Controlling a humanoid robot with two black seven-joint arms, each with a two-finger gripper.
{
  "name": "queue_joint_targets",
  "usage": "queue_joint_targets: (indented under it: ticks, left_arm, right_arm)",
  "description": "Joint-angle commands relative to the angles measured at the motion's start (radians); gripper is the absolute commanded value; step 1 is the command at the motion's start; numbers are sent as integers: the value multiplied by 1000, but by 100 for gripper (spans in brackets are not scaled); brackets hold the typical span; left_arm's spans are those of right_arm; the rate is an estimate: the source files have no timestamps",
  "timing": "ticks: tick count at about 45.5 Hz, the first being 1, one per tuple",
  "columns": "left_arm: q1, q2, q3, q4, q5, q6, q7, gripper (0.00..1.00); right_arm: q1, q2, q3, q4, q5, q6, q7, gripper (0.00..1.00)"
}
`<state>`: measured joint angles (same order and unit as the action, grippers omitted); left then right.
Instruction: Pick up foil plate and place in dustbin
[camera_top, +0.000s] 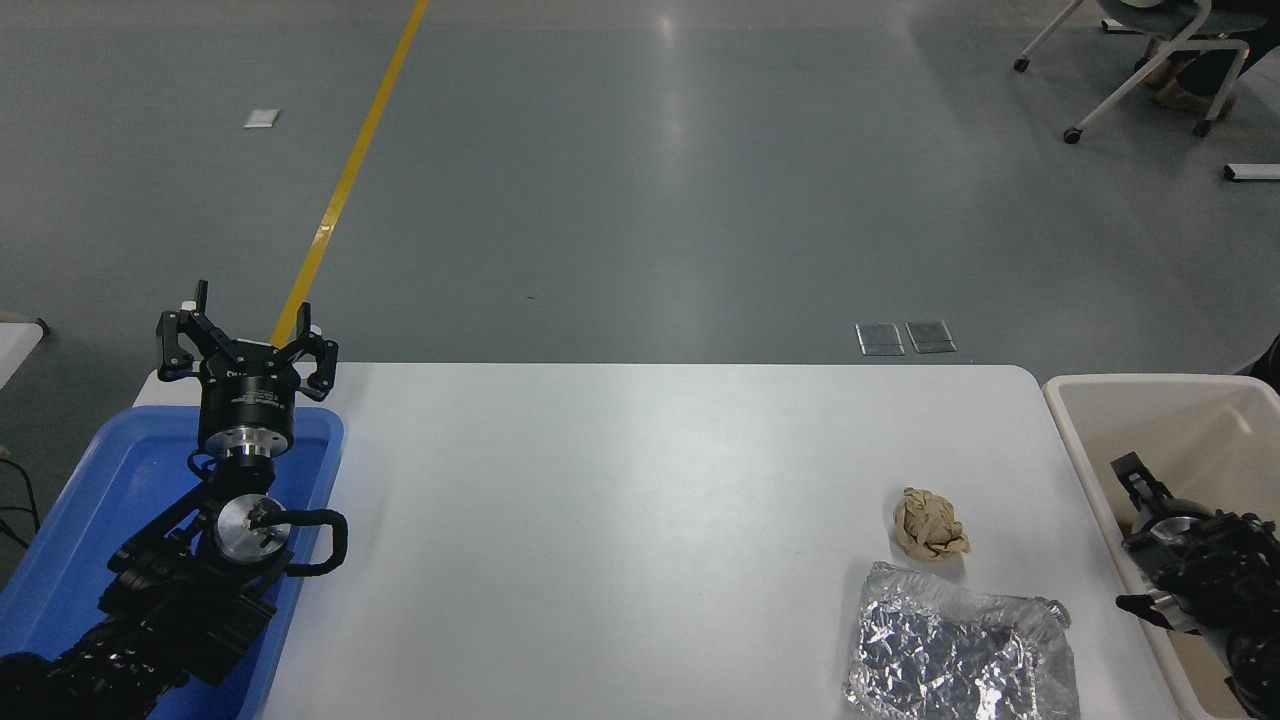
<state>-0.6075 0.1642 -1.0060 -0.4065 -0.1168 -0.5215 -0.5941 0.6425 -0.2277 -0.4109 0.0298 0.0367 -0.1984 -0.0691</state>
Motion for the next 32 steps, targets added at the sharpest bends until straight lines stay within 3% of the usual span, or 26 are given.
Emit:
queue_joint_targets:
  ticks: [1,32]
  left_arm:
    - [0,0,0,0,0,0,3,99]
    - [-3,3,4,0,-1,3,-1,99]
  right_arm:
    - [-4,19,-2,-5,2,-30,0,100]
    - [20,13,-3,-2,-17,-15,2,100]
